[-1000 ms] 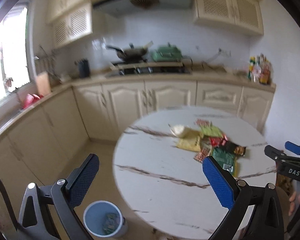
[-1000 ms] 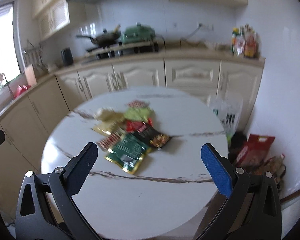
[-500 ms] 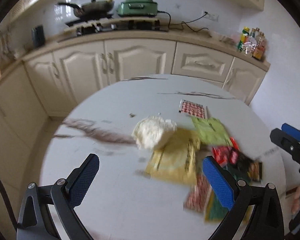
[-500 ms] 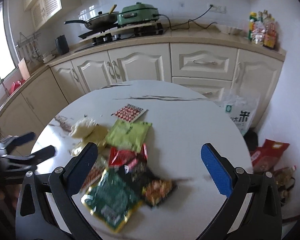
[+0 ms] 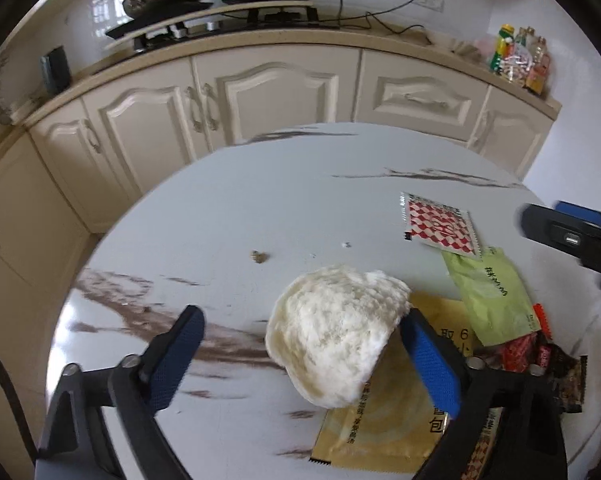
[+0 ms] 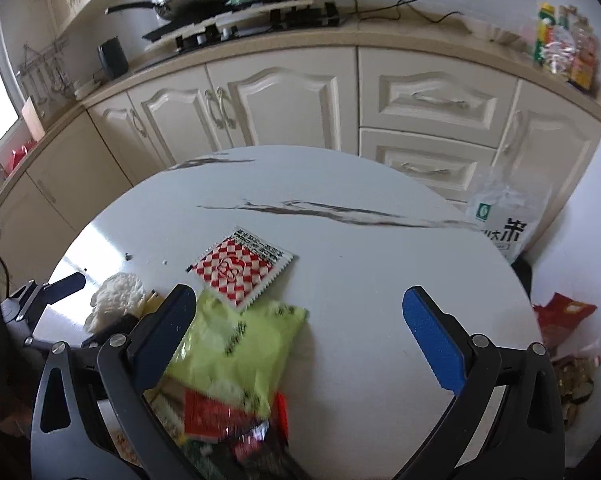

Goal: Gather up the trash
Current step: 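Grasp the white steamed bun with the left tool while the right tool closes on the green packet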

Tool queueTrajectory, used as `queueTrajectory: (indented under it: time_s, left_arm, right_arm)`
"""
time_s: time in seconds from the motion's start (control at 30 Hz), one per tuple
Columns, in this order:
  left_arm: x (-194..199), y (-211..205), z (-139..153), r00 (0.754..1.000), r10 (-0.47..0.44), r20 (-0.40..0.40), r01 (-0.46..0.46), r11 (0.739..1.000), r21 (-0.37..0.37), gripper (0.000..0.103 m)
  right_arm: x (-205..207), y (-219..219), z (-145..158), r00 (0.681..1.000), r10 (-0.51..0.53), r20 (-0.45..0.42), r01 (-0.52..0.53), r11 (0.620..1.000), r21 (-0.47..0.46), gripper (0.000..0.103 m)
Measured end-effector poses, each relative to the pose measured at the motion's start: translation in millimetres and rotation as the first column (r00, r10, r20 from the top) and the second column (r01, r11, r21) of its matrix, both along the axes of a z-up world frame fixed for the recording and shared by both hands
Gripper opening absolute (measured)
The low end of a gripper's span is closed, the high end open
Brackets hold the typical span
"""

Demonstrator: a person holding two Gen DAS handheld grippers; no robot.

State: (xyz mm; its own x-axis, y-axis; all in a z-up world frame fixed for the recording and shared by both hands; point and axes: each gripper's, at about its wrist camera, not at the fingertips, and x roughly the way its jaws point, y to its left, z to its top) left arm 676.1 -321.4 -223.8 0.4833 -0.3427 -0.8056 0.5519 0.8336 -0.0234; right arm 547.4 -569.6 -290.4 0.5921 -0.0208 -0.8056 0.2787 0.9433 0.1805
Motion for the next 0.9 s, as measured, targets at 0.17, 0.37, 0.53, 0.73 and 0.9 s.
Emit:
queueTrajectory:
  time_s: [0.17, 0.37, 0.53, 0.73, 0.9]
  left_arm:
    - [3.4, 0.0, -10.6, 0.999, -0.034, 0.0, 0.034, 0.999, -0.022, 0.056]
    - [-9.7, 25.7, -7.2, 1.0, -0.023, -0.014, 0.023, 0.998, -0.055, 0.047]
    - [-27.9, 60.4, 9.7, 1.0, 0.012, 0.006, -0.011, 0.994, -0.106, 0.047]
    - [-51.6, 90.6, 30.6, 0.999, 0.03, 0.028, -0.025, 0.989, -0.144, 0.048]
    - [-73.3, 115.7, 45.4, 0.999, 0.024, 0.031, -0.018, 0.985, -0.17, 0.048]
  right_arm:
    - [27.8, 9.2, -18.2, 0.998, 0.046, -0.04, -0.046, 0.999, -0.019, 0.103]
    - [57.2, 28.5, -37.0, 0.988, 0.122, -0.094, -0.126, 0.991, -0.039, 0.103]
    - [71.5, 43.0, -48.5, 0.974, 0.181, -0.133, -0.19, 0.98, -0.06, 0.103]
    - [72.5, 46.6, -49.4, 0.972, 0.188, -0.138, -0.201, 0.975, -0.09, 0.095]
    - [71.7, 48.7, -42.7, 0.973, 0.198, -0.122, -0.21, 0.973, -0.094, 0.06]
